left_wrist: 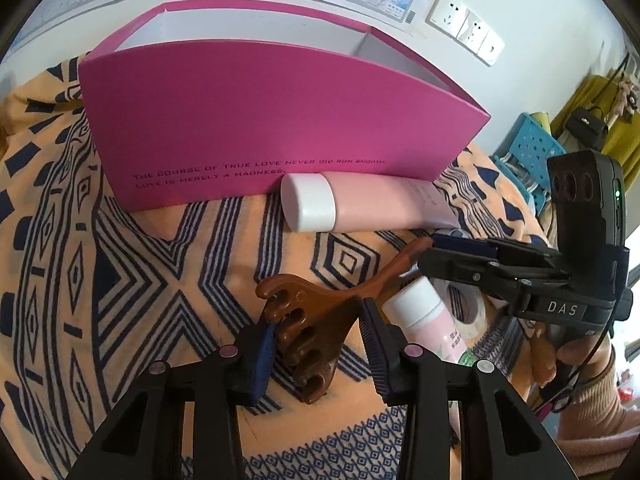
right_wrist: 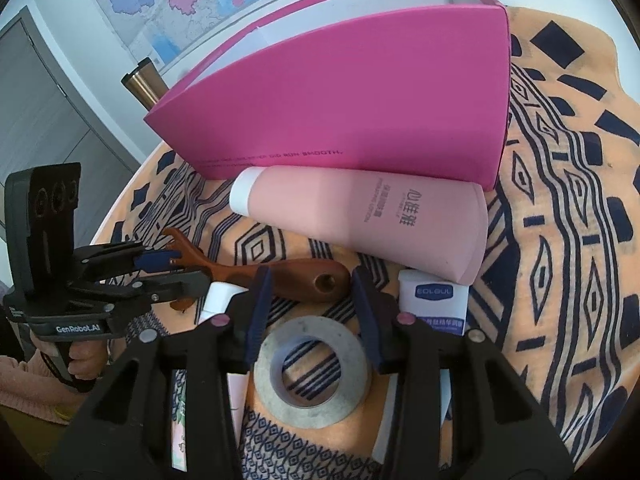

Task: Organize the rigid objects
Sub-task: 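Lift the comb with the left tool and lower it into the pink box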

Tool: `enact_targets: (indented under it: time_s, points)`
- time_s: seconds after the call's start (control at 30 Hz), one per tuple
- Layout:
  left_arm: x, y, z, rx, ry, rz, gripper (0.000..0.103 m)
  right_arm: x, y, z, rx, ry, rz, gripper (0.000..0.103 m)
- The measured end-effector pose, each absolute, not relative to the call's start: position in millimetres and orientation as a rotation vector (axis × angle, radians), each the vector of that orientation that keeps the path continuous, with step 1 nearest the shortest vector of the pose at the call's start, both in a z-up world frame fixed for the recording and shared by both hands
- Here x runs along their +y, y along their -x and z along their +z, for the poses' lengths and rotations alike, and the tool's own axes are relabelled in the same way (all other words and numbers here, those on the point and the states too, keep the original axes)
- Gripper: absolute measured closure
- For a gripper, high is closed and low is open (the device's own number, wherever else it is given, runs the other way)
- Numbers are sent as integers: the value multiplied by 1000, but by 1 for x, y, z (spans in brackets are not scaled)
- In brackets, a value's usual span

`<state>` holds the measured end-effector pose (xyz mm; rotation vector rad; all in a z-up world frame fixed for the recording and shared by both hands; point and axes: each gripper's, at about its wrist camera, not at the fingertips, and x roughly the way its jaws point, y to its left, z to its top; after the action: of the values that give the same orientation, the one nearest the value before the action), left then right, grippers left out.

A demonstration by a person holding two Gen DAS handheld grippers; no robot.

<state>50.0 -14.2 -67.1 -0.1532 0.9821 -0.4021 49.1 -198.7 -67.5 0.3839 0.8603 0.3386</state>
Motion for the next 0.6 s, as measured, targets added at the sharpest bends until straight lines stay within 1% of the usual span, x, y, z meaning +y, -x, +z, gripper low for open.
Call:
enact_targets:
  time_s: [0.07, 0.33, 0.6]
  points:
    - [-12, -50, -64, 977, 167, -409, 68, -201, -48, -68, 857, -395, 335, 59]
    - [-11, -48, -47, 942, 185, -432, 69, -207, -39, -55, 815, -402, 322, 59]
    - [-13, -48, -3, 847, 159, -472, 69, -217, -25, -18, 725, -381, 311, 59]
